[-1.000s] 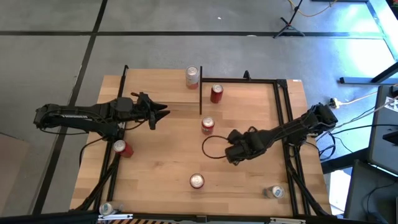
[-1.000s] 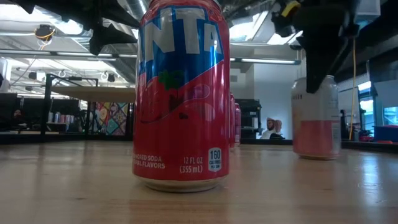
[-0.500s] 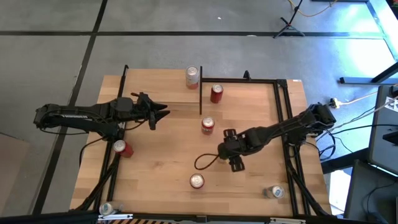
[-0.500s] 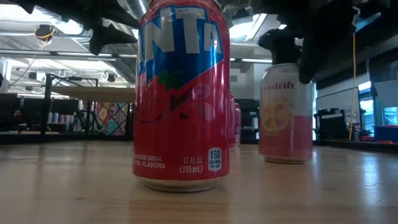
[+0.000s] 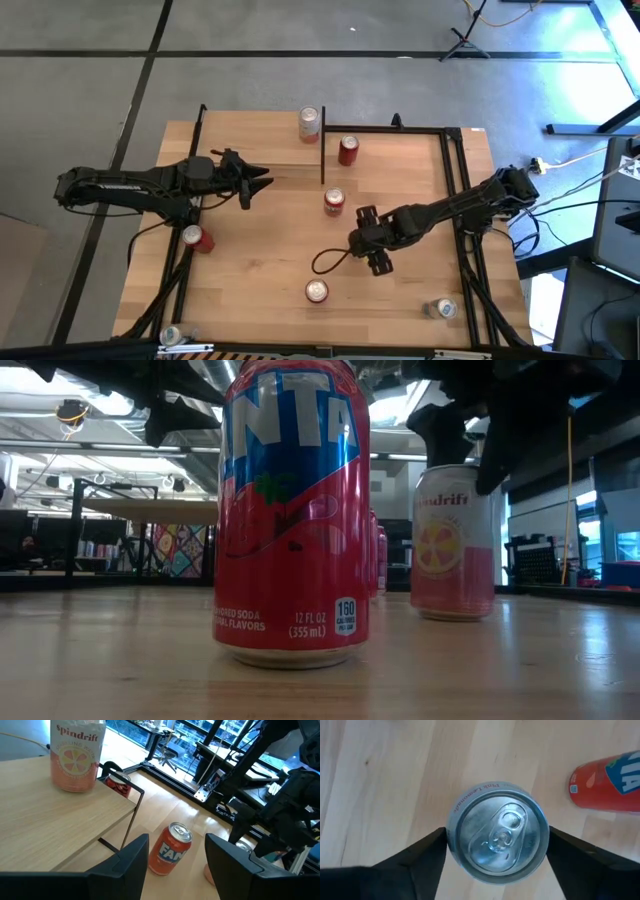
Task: Place canned beverage on shelf
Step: Put the white soda can on the shelf aligned with the other white soda can
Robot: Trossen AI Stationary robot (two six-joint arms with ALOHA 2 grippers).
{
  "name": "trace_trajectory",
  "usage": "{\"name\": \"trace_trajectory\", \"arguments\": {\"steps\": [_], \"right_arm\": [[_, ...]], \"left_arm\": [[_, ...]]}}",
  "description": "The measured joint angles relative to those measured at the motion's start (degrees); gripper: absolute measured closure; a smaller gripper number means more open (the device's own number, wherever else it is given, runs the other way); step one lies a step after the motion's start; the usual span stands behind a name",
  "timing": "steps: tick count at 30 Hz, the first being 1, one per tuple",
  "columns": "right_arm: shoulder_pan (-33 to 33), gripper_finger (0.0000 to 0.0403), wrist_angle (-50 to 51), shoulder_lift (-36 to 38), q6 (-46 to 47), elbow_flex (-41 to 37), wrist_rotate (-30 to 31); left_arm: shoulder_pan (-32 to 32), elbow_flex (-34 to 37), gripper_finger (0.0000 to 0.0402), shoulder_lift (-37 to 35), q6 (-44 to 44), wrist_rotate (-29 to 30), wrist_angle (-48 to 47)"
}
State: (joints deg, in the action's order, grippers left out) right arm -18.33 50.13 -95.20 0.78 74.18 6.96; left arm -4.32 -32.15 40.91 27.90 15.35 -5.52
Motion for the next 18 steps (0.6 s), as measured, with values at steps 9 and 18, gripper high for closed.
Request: {"name": "trace_trajectory", "arguments": {"steps": [9,18], "right_arm": [[0.0,0.0048,8.6,0.1,10.6,12.6,0.4],[-3.2,0.0048,16.6,0.2,49.2,15.3,2.8]], "left_arm": [[0.0,0.0,0.0214,0.0,0.0,0.0,0.0],[0.0,0.0,0.0214,0.0,0.0,0.0,0.0]]}}
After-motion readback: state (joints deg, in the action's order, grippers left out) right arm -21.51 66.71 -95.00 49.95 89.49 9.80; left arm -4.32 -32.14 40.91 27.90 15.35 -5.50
